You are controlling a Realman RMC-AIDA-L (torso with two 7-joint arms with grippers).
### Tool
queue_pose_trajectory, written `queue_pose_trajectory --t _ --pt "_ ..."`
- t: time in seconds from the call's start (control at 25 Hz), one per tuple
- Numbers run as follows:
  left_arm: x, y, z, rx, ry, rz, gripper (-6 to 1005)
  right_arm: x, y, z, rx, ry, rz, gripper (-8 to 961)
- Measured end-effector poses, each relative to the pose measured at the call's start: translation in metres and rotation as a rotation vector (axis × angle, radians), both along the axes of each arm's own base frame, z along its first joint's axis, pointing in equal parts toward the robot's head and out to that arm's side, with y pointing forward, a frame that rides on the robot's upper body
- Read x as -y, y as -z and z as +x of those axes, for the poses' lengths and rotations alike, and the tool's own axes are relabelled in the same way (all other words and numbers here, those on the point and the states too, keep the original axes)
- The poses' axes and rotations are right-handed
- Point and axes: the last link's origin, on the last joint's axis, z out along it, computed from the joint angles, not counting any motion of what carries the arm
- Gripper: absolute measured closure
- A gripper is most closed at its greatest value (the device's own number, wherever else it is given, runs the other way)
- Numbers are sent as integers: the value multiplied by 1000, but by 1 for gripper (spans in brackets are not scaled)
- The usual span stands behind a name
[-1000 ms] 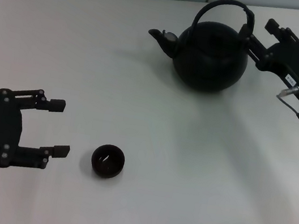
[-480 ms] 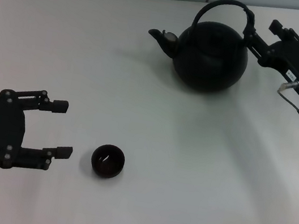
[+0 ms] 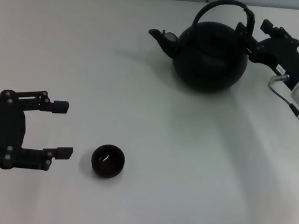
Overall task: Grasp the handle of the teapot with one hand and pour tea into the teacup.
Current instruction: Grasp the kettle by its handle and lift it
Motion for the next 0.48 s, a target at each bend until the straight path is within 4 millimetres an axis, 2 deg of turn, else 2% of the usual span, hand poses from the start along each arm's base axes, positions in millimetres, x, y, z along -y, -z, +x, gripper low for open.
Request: queue_pose_trajectory --t 0.48 --pt "1 1 -1 3 -6 -1 217 -2 -7 7 -39 56 47 275"
